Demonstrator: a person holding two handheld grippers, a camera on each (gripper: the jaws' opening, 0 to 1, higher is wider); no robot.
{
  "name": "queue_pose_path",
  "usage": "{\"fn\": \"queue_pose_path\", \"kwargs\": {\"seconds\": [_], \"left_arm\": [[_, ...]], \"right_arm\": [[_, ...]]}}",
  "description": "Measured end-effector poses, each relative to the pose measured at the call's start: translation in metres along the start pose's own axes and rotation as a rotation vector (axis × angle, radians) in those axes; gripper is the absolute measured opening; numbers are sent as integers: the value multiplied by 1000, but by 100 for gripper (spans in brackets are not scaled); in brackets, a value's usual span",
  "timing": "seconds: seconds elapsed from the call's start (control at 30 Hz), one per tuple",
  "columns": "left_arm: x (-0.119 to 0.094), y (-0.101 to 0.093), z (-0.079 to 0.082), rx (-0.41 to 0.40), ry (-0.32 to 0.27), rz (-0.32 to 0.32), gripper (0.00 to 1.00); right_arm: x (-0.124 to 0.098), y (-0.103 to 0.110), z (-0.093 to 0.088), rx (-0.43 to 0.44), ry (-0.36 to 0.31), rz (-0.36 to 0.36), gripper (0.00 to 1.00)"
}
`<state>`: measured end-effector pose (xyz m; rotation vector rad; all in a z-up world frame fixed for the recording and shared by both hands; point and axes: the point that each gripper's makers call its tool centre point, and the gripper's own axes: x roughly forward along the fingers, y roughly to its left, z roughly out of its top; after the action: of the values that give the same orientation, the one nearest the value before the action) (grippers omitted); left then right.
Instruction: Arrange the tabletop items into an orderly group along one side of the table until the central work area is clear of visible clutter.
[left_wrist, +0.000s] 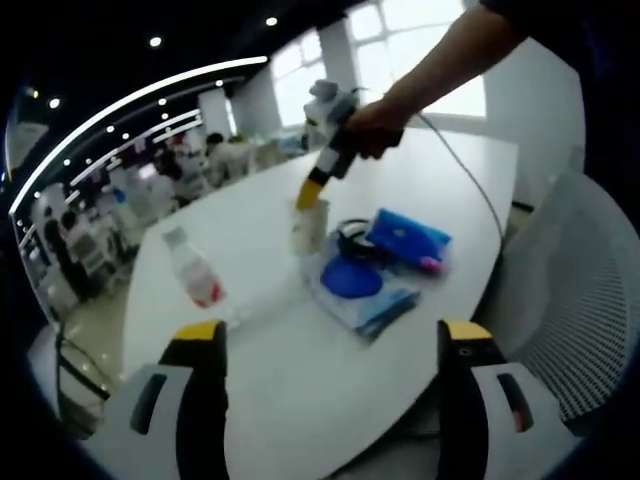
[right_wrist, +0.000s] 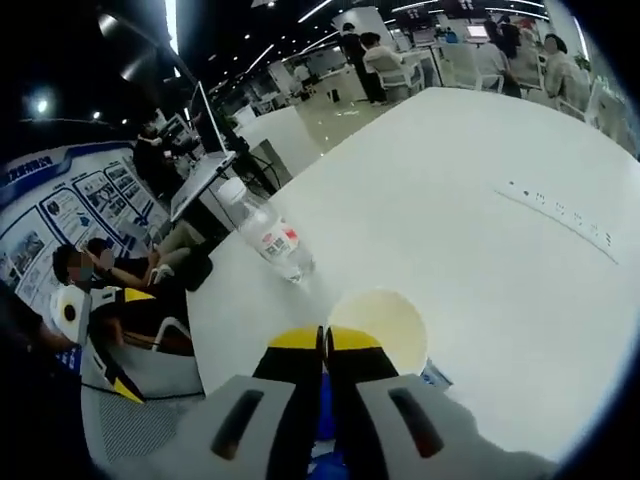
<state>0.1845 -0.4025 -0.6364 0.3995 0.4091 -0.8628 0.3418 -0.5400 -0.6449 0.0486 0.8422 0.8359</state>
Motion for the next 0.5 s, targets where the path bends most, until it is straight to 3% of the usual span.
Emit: {"fn": "queue_pose_path", "kwargs": {"seconds": [0.07, 0.27, 0.37, 0.4, 0.5], "left_arm": [[0, 0, 1, -1, -1, 0, 84], [-1, -1, 3, -5, -9, 3, 84], [-1, -1, 3, -4, -9, 4, 84], [-1, -1, 3, -5, -10, 5, 84], [-1, -1, 4, -8, -10, 6, 83]], "right_arm": [[-1, 0, 4, -36, 1, -3, 0], [0, 0, 13, -252, 29, -43, 0], [3, 3, 15, -325, 38, -46, 0], [5, 6, 15, -401, 49, -54, 0], [9, 13, 14, -465, 60, -57, 0]]}}
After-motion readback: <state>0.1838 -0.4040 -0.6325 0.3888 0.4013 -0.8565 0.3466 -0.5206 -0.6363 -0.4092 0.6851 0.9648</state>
